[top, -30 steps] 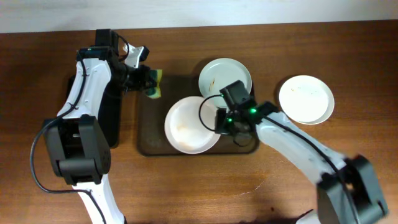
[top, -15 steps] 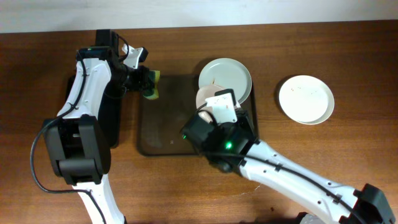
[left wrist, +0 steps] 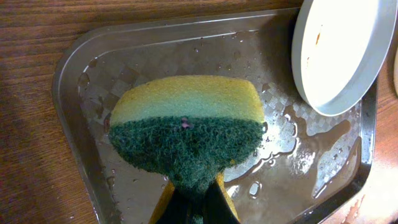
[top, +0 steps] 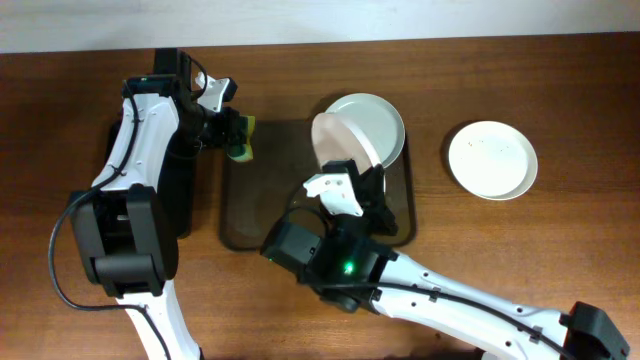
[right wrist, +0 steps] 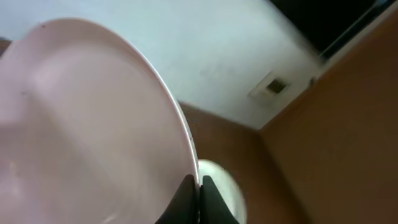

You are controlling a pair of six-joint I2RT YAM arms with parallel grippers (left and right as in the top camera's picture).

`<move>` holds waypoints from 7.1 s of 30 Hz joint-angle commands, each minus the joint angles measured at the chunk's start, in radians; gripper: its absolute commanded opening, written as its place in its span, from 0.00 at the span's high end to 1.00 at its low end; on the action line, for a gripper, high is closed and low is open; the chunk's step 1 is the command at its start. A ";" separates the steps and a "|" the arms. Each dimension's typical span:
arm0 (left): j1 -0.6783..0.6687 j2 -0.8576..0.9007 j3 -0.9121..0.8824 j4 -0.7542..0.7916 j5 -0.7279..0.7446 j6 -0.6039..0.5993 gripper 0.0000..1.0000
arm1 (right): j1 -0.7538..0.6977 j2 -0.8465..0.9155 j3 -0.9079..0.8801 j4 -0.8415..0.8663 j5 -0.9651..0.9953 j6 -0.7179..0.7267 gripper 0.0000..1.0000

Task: Clean dirty plates on tray and stack at the side
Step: 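Lift the plate with the right gripper and carry it right, then stack the plate onto the plate at the side and release, then grip the last plate on the tray with the right gripper, then scrub the held plate with the sponge in the left gripper, then carry the plate right and stack it on the side plates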

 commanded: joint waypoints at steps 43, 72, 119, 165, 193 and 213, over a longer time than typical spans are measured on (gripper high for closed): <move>0.001 0.003 0.018 -0.020 0.000 0.013 1.00 | -0.834 0.372 0.234 0.130 -1.383 0.194 0.66; 0.001 0.003 0.018 -0.046 -0.015 0.013 1.00 | -0.683 0.578 0.234 -0.041 -1.527 0.072 0.81; 0.001 0.003 0.018 -0.042 -0.015 0.013 0.99 | -0.682 0.443 0.262 0.054 -1.410 -0.060 0.70; -0.423 0.007 -0.276 0.082 -0.438 -0.318 1.00 | -0.650 0.602 0.245 0.113 -1.667 0.053 0.96; -0.422 0.008 -0.277 0.206 -0.035 -0.240 1.00 | -0.648 0.602 0.245 0.115 -1.667 0.053 0.96; -0.191 0.008 -0.180 0.010 0.018 -0.080 0.99 | -0.649 0.602 0.245 0.124 -1.888 -0.064 0.96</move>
